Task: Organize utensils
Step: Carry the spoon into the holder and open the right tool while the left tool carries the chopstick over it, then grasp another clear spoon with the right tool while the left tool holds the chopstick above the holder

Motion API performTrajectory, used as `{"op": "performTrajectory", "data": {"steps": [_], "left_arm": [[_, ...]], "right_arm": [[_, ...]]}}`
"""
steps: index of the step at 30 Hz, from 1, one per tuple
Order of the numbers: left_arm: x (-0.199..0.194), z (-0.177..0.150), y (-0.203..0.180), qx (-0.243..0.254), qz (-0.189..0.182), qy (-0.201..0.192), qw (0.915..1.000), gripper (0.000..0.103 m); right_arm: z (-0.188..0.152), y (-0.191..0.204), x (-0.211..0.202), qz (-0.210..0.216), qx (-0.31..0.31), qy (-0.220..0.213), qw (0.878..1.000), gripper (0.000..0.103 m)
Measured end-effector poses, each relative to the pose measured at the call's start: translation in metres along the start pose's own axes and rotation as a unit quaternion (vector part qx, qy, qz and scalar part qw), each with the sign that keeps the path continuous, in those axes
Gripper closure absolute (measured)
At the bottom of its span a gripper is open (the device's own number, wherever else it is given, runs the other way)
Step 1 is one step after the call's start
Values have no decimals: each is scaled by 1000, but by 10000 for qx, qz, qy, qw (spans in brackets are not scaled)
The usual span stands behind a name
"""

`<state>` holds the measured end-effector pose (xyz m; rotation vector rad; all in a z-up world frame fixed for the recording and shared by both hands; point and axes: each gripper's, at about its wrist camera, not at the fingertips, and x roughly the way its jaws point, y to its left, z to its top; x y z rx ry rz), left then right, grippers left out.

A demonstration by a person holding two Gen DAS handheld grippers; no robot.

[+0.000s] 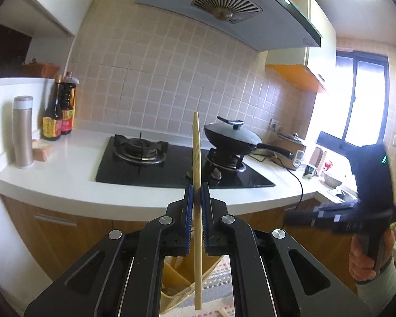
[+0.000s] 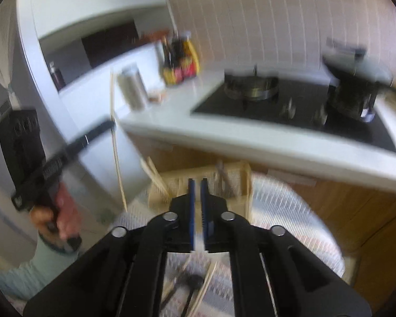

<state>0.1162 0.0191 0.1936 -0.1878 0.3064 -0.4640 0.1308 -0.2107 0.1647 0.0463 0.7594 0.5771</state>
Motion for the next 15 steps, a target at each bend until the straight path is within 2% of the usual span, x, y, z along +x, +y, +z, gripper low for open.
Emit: {"op": "performTrajectory", "data": {"steps": [2,4,7,9,10,12,15], "left_arm": [[5,-5,3,12,-5,74,10000,99],[9,-8,4,26,-39,123,9999,99],[16,-12,5,20,-70,158,9998,99],[20,-14,5,15,-88,189,9998,99],[22,-16,5,24,-78,208,9998,99],[25,-19,5,41,-60,221,9997,99],[27,-21,5,36,-72,209,9997,99]], "right_arm": [[-19,-12,20,-153,-15,450,9989,66],[-36,-22,36,-376,-102,778,9962,55],[-61,-26,60,-536,-619,1388,9869,55],[-79,-25,77,-647,-1172,1809,9744,55],[-88,-23,86,-677,-1472,2023,9658,55],[-111,-19,107,-794,-2194,2465,9406,55],[-135,-15,131,-553,-2712,2989,9133,55]]}}
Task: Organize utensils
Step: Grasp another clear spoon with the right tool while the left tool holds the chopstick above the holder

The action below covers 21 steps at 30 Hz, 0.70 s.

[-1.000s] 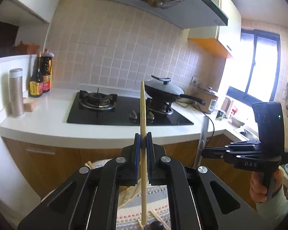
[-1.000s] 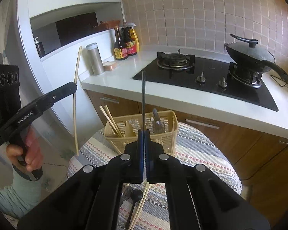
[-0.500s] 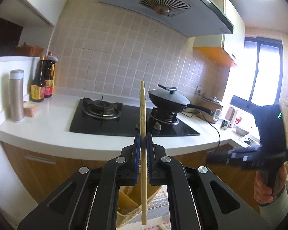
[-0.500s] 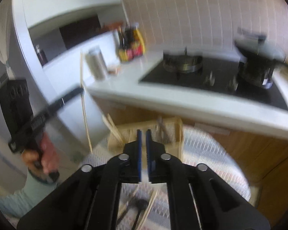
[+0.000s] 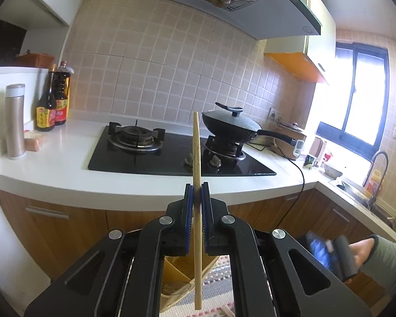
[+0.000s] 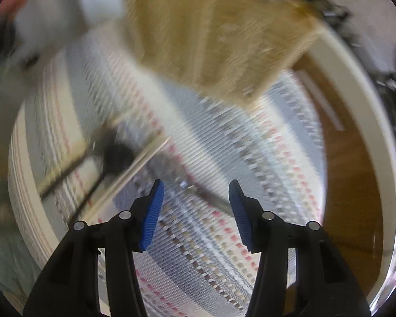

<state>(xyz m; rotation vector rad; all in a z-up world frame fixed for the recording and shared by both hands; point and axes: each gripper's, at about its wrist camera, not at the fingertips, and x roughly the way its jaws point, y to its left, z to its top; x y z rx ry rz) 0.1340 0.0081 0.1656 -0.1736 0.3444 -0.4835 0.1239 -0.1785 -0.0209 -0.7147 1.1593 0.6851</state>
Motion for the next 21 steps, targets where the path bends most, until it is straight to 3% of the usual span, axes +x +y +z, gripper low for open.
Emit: {"op": "performTrajectory", "data": {"steps": [6,9,11,12,14,17,21], "left_arm": [[5,-3,2,0,75,64,10000,99],[6,-4,3,8,89,67,9999,99],[6,-4,3,8,92,70,9999,99],[6,-4,4,5,105,76,9999,99],[7,-4,4,-9,114,87,9999,99],[7,-5,6,-66,108,81,9999,99],[8,-7,8,-152,71,77,9998,99]], "right_arm": [[3,15,37,66,-1022,631,9927,55],[6,8,45,326,-1092,803,9902,57],[8,1,48,579,-997,880,9894,65],[8,0,48,594,-992,877,9894,68],[6,-1,46,661,-951,910,9891,89],[0,7,39,706,-1024,918,9880,93],[-18,17,24,846,-812,445,9921,93]]}}
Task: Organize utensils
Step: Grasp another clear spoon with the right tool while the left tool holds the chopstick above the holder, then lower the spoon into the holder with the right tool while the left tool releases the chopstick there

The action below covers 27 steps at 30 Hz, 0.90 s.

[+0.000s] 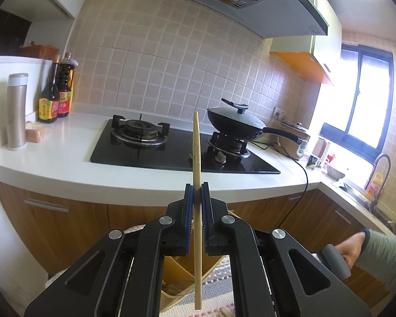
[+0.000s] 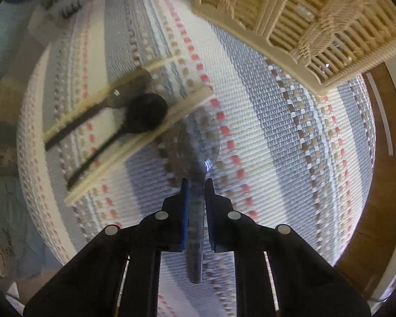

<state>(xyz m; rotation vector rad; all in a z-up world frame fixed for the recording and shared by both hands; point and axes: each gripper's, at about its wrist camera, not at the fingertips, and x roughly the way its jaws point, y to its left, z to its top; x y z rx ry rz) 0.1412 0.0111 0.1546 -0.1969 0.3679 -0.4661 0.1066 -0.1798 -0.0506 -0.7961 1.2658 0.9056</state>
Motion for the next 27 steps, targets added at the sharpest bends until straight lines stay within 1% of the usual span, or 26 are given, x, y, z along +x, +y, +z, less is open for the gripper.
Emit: {"op": "performTrajectory", "data": {"steps": [2,4,6,8,10,11,12,14,15,16,17,19,20,21,22,24,27], "left_arm": [[-1,0,-2,15,8,-14,10000,99],[-3,3,-2,27,19,-67,10000,99],[-6,7,-4,21,30,-154,9999,99],[-8,11,-5,26,93,-277,9996,99],[-9,14,-5,51,164,-358,9992,99],[-9,15,-5,59,216,-412,9989,99],[-9,16,-6,67,247,-451,9987,99],[-9,19,-6,98,322,-556,9979,99],[-9,21,-6,112,371,-627,9973,99],[-9,23,-6,117,394,-672,9969,99],[-9,24,-5,123,412,-722,9965,99],[-9,26,-4,145,467,-839,9953,99],[-9,27,-3,177,535,-918,9942,99],[-8,26,-2,200,593,-973,9933,99],[-8,25,-1,214,626,-1008,9927,99],[-6,21,1,245,694,-1064,9916,99],[0,14,4,349,792,-1089,9903,99]], "right_arm": [[-8,-1,-13,20,180,-343,9992,93],[-17,-1,-38,-37,390,-834,9957,93],[-23,-3,-67,-139,601,-1341,9890,93],[-24,-8,-97,-290,781,-1900,9782,93],[-21,-17,-135,-497,1064,-2605,9583,93],[-15,-28,-146,-593,1169,-2860,9492,93],[-10,-37,-166,-639,1314,-3218,9355,93],[-2,-42,-193,-834,1465,-3754,9114,93],[-1,-45,-207,-922,1545,-4037,8970,93],[1,-52,-216,-1022,1624,-4219,8861,93],[5,-58,-227,-1153,1747,-4410,8727,93],[11,-67,-238,-1415,1907,-4575,8569,93],[17,-73,-241,-1559,1996,-4672,8471,93],[20,-74,-246,-1603,2065,-4743,8406,93],[24,-80,-246,-1668,2178,-4831,8315,93],[31,-93,-245,-1756,2346,-4942,8184,93],[41,-110,-228,-1748,2543,-5067,8050,93]]}}
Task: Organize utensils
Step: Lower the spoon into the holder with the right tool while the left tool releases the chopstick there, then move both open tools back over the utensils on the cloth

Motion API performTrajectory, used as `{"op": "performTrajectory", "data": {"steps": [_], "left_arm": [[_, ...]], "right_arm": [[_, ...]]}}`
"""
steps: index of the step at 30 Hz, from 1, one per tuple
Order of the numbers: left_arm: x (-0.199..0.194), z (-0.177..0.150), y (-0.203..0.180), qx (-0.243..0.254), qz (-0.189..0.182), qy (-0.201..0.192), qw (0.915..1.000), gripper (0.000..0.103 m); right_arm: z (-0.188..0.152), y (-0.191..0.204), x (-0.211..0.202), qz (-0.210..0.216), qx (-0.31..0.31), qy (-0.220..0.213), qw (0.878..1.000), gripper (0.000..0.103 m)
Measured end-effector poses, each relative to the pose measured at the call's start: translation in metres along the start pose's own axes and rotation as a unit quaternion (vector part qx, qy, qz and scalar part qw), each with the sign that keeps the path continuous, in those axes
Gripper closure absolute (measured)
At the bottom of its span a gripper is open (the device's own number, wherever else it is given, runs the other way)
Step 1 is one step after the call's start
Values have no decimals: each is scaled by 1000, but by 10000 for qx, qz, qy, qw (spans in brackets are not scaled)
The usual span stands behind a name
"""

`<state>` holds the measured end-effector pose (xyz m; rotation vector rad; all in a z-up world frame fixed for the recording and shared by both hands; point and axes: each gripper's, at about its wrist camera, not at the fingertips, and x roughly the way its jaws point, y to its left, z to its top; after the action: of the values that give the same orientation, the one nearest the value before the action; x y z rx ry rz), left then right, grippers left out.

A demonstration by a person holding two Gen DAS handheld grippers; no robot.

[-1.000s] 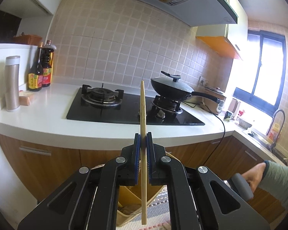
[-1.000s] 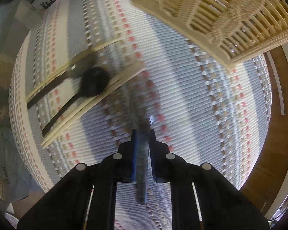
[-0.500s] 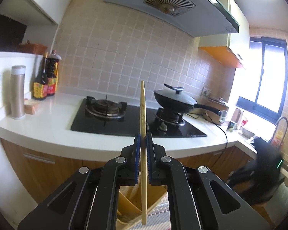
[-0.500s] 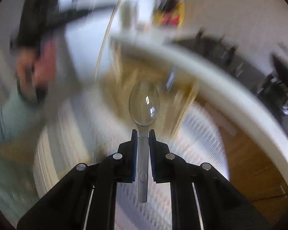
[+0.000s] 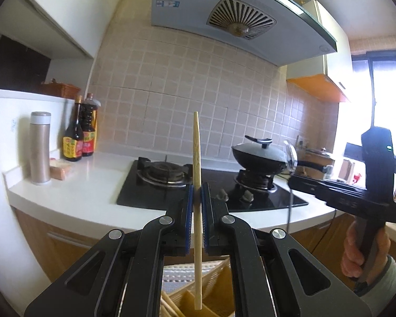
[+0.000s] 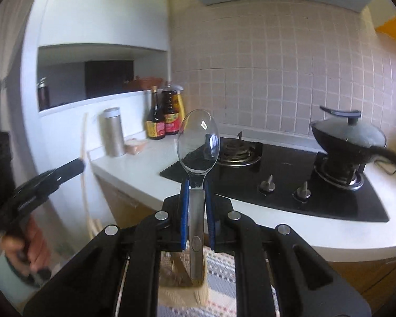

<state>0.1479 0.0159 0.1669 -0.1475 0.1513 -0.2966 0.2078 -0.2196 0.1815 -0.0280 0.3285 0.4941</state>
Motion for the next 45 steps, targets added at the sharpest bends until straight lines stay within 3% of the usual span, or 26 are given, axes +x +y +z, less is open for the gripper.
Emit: {"op": "performTrajectory", "data": {"steps": [7,16,18,20,21,27,31,37,40,44,45], "left_arm": [[9,-20,4,79,84,-10,9999,99],[14,-41,8,-4,-37,140,9999,95],[11,-44,9,-31,-94,186,9998,81],[5,-45,9,-61,-180,205,9996,72],[1,-45,8,-59,-184,202,9996,67],[-37,-39,2,-87,-282,220,9993,48],[-62,-39,-6,-128,-346,407,9985,45],[-85,-62,-21,-159,-393,1143,9925,45],[-87,-86,-29,-34,-379,1682,9850,45],[-83,-123,-39,156,-386,2489,9676,45],[-80,-135,-42,177,-407,2767,9599,45]], "right_arm": [[-39,-1,34,40,250,115,9996,93],[-62,-4,34,216,378,182,9989,92],[-66,-4,29,255,396,261,9985,87],[-69,-5,22,340,464,331,9978,63],[-72,-5,17,328,506,342,9976,58],[-82,5,-25,115,716,415,9965,56],[-89,26,-49,-152,583,813,9949,49],[-118,57,-79,-531,539,1635,9836,48],[-141,63,-86,-648,671,1971,9759,48],[-176,71,-89,-742,762,2374,9656,48],[-185,71,-90,-725,859,2457,9628,49]]}}
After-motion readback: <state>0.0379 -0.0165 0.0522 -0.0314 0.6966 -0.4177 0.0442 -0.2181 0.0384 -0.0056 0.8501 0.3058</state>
